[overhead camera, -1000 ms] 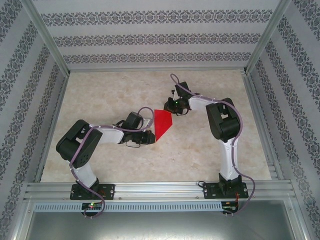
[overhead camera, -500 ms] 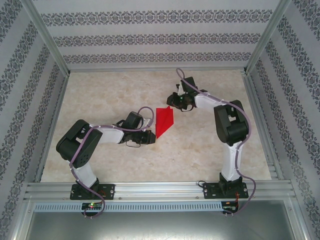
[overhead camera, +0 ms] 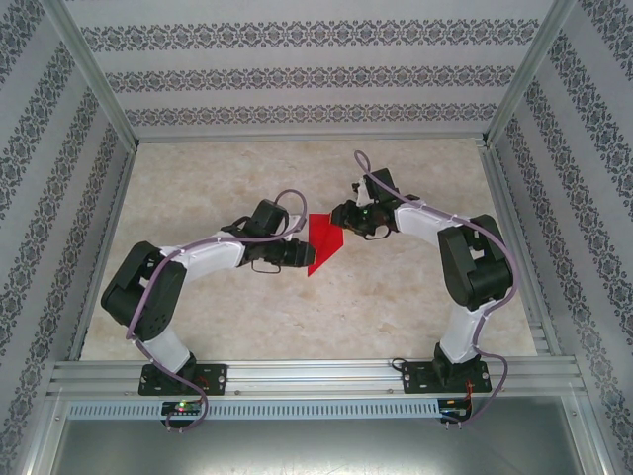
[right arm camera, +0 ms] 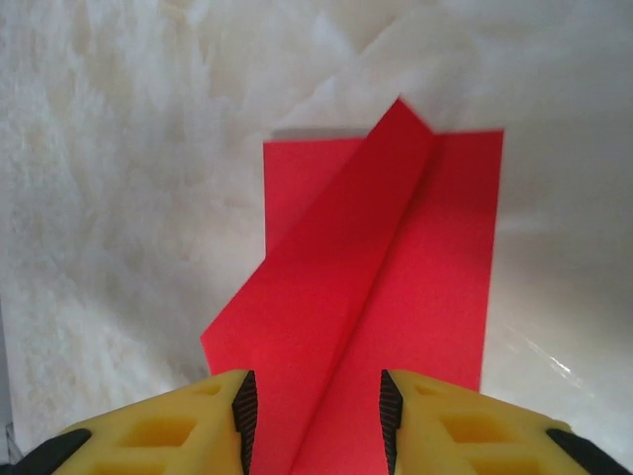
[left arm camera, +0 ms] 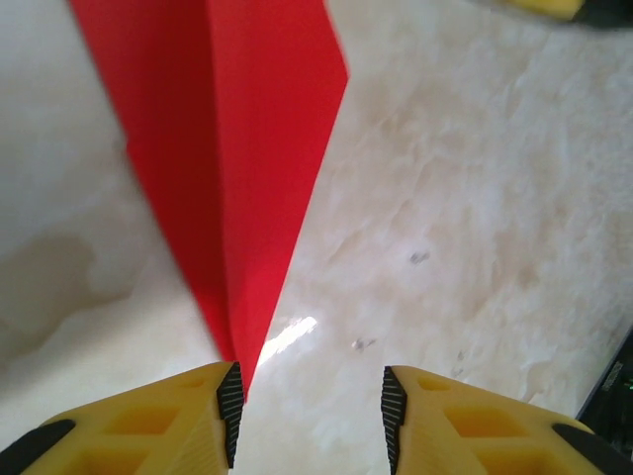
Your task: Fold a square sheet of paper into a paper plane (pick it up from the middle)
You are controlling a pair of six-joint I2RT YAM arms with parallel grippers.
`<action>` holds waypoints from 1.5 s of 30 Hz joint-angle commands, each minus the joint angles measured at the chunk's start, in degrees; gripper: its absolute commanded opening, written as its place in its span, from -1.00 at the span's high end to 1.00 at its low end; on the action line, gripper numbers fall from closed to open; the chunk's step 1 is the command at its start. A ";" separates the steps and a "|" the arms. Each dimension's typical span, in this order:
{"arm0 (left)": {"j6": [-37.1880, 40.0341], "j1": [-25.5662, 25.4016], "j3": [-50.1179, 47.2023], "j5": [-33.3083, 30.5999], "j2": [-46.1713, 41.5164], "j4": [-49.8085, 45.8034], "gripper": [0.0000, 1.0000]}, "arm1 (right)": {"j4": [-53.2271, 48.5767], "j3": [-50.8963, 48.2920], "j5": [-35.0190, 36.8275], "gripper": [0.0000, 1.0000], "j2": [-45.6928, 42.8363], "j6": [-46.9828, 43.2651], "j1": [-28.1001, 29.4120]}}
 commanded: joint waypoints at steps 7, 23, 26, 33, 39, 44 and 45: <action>5.77 0.59 9.25 -4.42 7.79 -7.43 0.09 | 6.26 -6.57 -2.38 0.14 -4.83 2.80 1.04; 4.82 2.96 12.62 3.05 14.14 -4.87 0.77 | 11.13 -10.93 -5.03 0.10 -5.18 5.69 0.31; 4.53 3.30 12.53 4.89 13.62 -4.47 0.88 | 13.26 -11.14 -6.33 0.08 -4.48 7.06 0.17; 2.02 5.32 9.93 9.81 10.80 -0.30 0.98 | 17.39 -11.33 -8.37 0.03 -2.93 10.08 0.42; 0.51 6.40 8.62 13.01 8.33 2.08 0.99 | 19.10 -10.98 -9.34 -0.06 -2.28 11.91 0.79; -1.50 7.34 7.13 15.64 7.15 5.12 0.99 | 23.35 -11.10 -11.02 -0.07 -1.24 15.25 1.08; -1.78 7.45 6.87 16.03 6.96 5.62 0.99 | 24.31 -11.09 -11.43 -0.07 -0.97 16.07 1.15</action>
